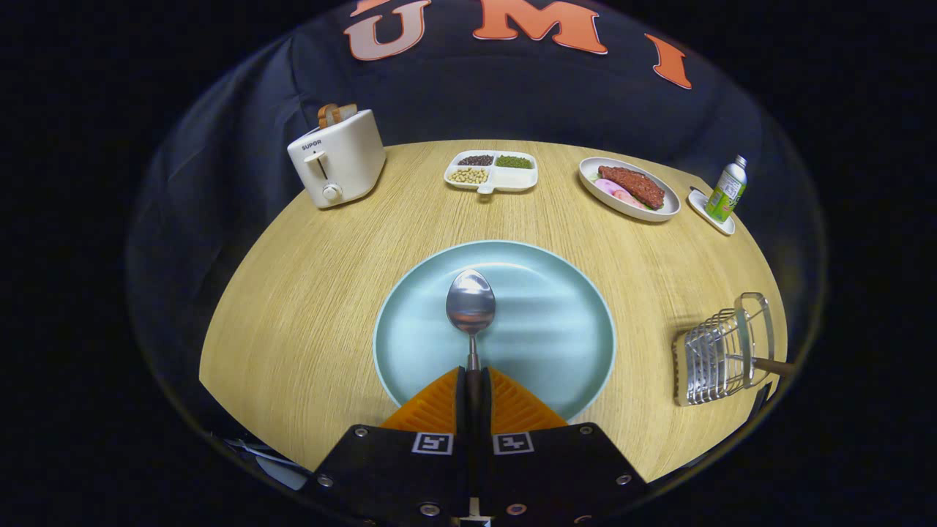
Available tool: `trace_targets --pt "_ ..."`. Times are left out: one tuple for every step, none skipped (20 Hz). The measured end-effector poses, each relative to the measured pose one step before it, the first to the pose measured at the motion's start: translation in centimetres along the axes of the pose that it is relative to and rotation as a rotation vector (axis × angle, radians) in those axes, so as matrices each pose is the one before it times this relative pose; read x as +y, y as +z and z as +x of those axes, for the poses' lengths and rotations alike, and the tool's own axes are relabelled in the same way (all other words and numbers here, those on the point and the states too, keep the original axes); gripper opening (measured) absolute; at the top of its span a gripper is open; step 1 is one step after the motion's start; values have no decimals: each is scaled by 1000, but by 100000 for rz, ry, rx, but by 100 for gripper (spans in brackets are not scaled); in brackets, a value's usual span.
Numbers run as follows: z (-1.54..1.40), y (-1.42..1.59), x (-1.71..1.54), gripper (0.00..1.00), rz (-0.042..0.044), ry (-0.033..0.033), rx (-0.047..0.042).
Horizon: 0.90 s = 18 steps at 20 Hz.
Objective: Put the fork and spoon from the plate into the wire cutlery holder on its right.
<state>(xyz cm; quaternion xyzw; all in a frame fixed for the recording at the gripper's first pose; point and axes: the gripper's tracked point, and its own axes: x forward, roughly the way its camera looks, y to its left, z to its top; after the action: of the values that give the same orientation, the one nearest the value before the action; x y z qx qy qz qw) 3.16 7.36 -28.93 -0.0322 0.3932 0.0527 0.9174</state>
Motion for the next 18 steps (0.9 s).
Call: trace_targets --pt "-668 163 -579 5 1145 609 828" --pt "-714 343 -551 6 742 365 344" --pt "-918 224 -944 5 257 -495 617" --pt "-782 417 -1050 5 -198 -681 117" --pt "-685 351 -953 5 -77 -757 25" --pt "-768 250 -1036 5 384 -485 487" --pt "-873 348 -960 5 632 -122 213" --pt "-860 242 -1053 5 412 -632 198" --pt "-659 316 -1137 5 -37 -887 29" --pt "-566 66 -1121 5 -133 -849 228" --pt "-567 107 -1079 5 498 -687 695" --pt "-514 -13 -1024 5 269 -818 428" --pt "-413 10 -1204 5 -411 -1419 214" --pt "-358 -129 -1320 5 -860 -1357 617" --pt "-300 -220 -1022 5 -305 -1011 1020" --pt "-234 -260 -979 5 181 -272 1185" --pt "-178 -292 -726 5 160 -178 1391" --pt "-135 -240 -955 6 97 -446 1294"
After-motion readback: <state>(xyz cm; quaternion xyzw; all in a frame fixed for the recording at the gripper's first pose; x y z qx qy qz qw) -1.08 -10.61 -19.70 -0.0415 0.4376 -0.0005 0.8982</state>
